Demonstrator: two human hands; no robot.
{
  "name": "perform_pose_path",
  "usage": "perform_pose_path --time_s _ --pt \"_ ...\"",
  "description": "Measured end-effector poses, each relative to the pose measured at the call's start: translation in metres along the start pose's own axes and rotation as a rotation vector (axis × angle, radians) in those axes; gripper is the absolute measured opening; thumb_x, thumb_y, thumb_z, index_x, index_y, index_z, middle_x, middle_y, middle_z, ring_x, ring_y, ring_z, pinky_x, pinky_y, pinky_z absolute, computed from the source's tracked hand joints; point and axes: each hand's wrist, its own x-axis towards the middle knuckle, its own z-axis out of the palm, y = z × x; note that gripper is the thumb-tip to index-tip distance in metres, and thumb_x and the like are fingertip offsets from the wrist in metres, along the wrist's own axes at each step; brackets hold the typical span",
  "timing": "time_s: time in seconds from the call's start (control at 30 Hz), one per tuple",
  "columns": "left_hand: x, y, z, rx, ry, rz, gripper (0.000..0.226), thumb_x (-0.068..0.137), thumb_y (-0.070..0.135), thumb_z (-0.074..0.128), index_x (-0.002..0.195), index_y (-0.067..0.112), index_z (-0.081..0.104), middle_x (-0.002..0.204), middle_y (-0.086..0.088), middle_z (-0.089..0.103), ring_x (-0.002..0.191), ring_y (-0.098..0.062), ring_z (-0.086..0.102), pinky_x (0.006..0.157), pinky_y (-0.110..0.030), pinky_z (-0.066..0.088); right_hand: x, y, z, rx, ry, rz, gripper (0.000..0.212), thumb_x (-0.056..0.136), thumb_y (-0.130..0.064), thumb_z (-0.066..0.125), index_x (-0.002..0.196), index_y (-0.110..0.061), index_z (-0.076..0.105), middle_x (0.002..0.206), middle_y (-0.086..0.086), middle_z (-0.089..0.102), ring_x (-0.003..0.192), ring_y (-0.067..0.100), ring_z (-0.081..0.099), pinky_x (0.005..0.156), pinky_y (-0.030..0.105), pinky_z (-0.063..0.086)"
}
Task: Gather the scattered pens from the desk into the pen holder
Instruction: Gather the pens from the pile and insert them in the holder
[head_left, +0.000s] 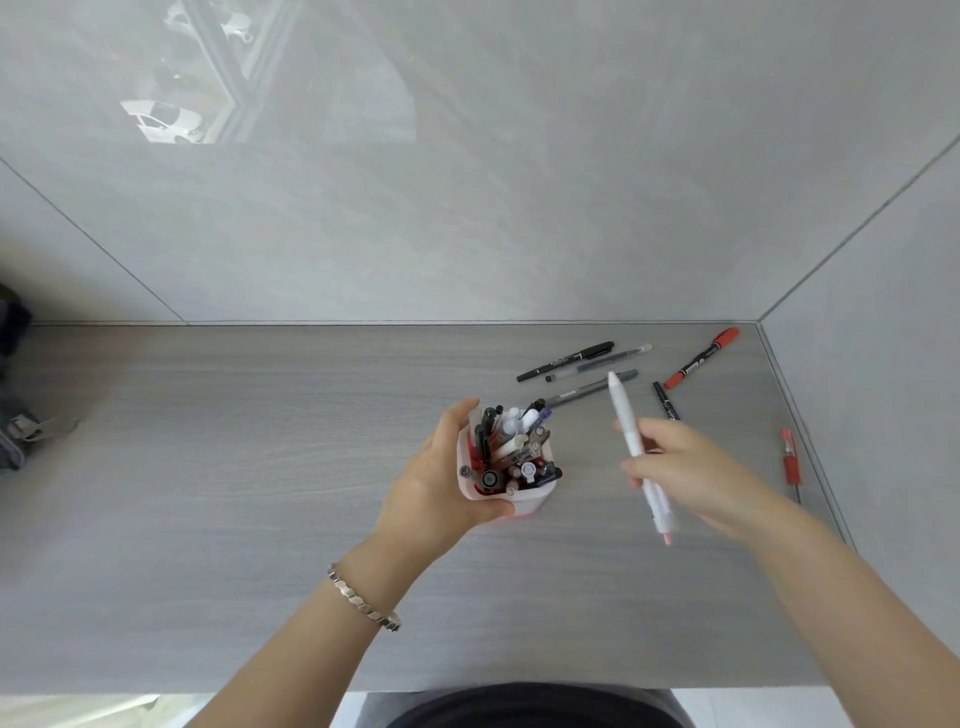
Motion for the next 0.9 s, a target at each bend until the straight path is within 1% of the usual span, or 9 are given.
perform_pose_path --time_s 0.07,0.2,0.3,0.4,0.53,0.6,0.7,0.83,0.9 --pt "0.0 0.001 0.0 0.003 0.0 0.003 0.098 0.061 0.018 0.083 0.137 0.031 0.021 0.14 0.008 0.042 0.128 -0.014 0.041 0.088 -0.022 0.033 -0.008 0.005 -0.012 -0.129 0.06 -0.069 0.007 0.081 0.0 0.056 0.086 -0.004 0.06 0.071 0.007 0.062 0.077 0.025 0.062 0.075 0.034 0.046" --pt "0.0 0.0 -0.001 -0.006 -0.004 -0.001 0.099 0.061 0.018 0.083 0.136 0.031 0.021 0.14 0.008 0.042 0.128 -0.014 0.04 0.088 -0.023 0.033 -0.028 0.002 -0.026 -0.244 0.112 -0.182 0.015 0.082 -0.017 0.063 0.081 -0.032 0.065 0.07 -0.001 0.059 0.054 0.01 0.058 0.049 0.017 0.043" --pt "0.0 -0.001 0.0 -0.018 0.0 0.002 0.098 0.06 0.018 0.084 0.136 0.031 0.022 0.134 0.012 0.043 0.128 -0.014 0.04 0.088 -0.022 0.032 -0.032 -0.002 -0.028 -0.513 0.067 -0.261 0.014 0.087 -0.023 0.054 0.092 -0.029 0.065 0.08 -0.004 0.046 0.066 0.017 0.051 0.06 0.027 0.036" --pt "0.0 0.0 0.0 -0.017 0.002 0.008 0.097 0.06 0.017 0.084 0.135 0.03 0.023 0.128 0.016 0.042 0.127 -0.014 0.04 0.087 -0.022 0.032 -0.024 -0.011 -0.019 -0.641 -0.046 -0.291 0.018 0.084 -0.012 0.044 0.088 -0.019 0.06 0.083 -0.005 0.04 0.066 0.021 0.046 0.063 0.03 0.037" --pt "0.0 -0.001 -0.001 -0.015 0.002 0.0 0.098 0.06 0.018 0.084 0.135 0.031 0.022 0.13 0.014 0.045 0.126 -0.015 0.042 0.087 -0.022 0.033 -0.013 -0.033 -0.006 -0.733 0.016 -0.382 0.015 0.086 -0.02 0.05 0.094 -0.022 0.062 0.097 -0.002 0.06 0.088 0.022 0.058 0.079 0.041 0.05" --pt "0.001 -0.002 0.0 -0.015 0.009 -0.006 0.099 0.06 0.019 0.084 0.136 0.031 0.021 0.138 0.007 0.044 0.128 -0.016 0.042 0.089 -0.023 0.034 -0.01 -0.043 -0.002 -0.6 0.188 -0.46 0.01 0.083 -0.026 0.061 0.092 -0.026 0.064 0.097 -0.004 0.069 0.094 0.018 0.061 0.081 0.036 0.05" --pt "0.001 -0.005 0.001 -0.005 0.017 0.002 0.1 0.059 0.021 0.084 0.136 0.031 0.021 0.14 0.005 0.043 0.129 -0.016 0.041 0.09 -0.024 0.035 -0.006 -0.045 0.008 -0.298 0.366 -0.591 0.01 0.076 -0.024 0.069 0.073 -0.021 0.06 0.083 -0.001 0.068 0.075 0.016 0.058 0.067 0.018 0.042" --pt "0.001 -0.006 0.002 -0.009 0.02 0.012 0.1 0.059 0.021 0.084 0.135 0.032 0.021 0.14 0.006 0.043 0.128 -0.014 0.041 0.09 -0.023 0.034 -0.002 -0.035 0.019 0.011 0.331 -0.689 0.005 0.083 -0.028 0.053 0.081 -0.032 0.05 0.085 0.001 0.057 0.072 0.021 0.061 0.066 0.017 0.048" --pt "0.001 -0.006 0.002 -0.018 0.021 0.017 0.099 0.059 0.02 0.084 0.135 0.032 0.022 0.14 0.007 0.042 0.128 -0.013 0.041 0.089 -0.022 0.034 0.0 -0.035 0.024 0.216 0.326 -0.69 0.016 0.081 -0.025 0.054 0.082 -0.04 0.048 0.085 0.0 0.061 0.074 0.019 0.064 0.068 0.017 0.052"
